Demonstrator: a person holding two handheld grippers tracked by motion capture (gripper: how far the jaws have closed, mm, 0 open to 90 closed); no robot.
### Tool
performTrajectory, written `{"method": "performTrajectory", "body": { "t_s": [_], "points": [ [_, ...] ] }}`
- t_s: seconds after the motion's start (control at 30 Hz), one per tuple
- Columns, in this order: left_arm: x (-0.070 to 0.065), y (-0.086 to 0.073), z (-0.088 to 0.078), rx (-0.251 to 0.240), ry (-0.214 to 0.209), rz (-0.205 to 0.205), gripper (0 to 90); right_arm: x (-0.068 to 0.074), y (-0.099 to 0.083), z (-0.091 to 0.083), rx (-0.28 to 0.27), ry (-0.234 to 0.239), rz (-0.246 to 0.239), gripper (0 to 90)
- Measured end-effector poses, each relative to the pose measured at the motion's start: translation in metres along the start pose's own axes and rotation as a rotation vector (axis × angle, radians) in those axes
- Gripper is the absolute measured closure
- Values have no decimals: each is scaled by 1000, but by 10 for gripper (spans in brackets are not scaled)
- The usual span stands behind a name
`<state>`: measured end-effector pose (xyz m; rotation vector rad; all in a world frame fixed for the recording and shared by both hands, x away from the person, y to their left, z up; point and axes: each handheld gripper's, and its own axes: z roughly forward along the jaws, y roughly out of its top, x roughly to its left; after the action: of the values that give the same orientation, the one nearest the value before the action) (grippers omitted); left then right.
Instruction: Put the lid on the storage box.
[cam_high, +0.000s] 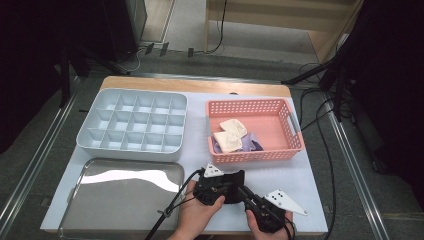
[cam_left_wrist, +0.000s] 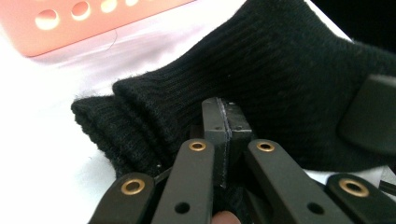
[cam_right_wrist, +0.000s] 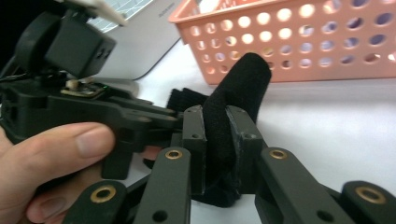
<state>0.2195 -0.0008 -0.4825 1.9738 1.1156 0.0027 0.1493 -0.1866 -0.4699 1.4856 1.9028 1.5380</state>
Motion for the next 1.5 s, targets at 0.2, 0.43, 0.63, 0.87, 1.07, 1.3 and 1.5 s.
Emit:
{"method": "performTrajectory", "body": {
  "t_s": [0.2, 0.43, 0.63, 0.87, 1.07, 1.3, 1.5],
  "points": [
    [0, 1, -14, -24, -8, 9, 850, 10, -2, 5, -1, 9, -33, 794],
    [12, 5, -40, -72, -15, -10, 835, 15, -5, 11, 12, 10, -53, 790],
    [28, 6, -54, -96, -8, -45, 846, 22, -7, 19, 32, 16, -79, 783],
    [39, 3, -62, -116, -12, -77, 838, 26, -11, 30, 65, 19, -95, 776],
    [35, 5, -62, -134, -44, -89, 727, 29, -13, 36, 72, -1, -102, 773],
    [25, 15, -48, -93, -34, -111, 566, 32, -13, 38, 78, -14, -132, 770],
    [21, 17, -35, -46, -5, -140, 608, 36, -14, 36, 80, -22, -156, 755]
  ]
}}
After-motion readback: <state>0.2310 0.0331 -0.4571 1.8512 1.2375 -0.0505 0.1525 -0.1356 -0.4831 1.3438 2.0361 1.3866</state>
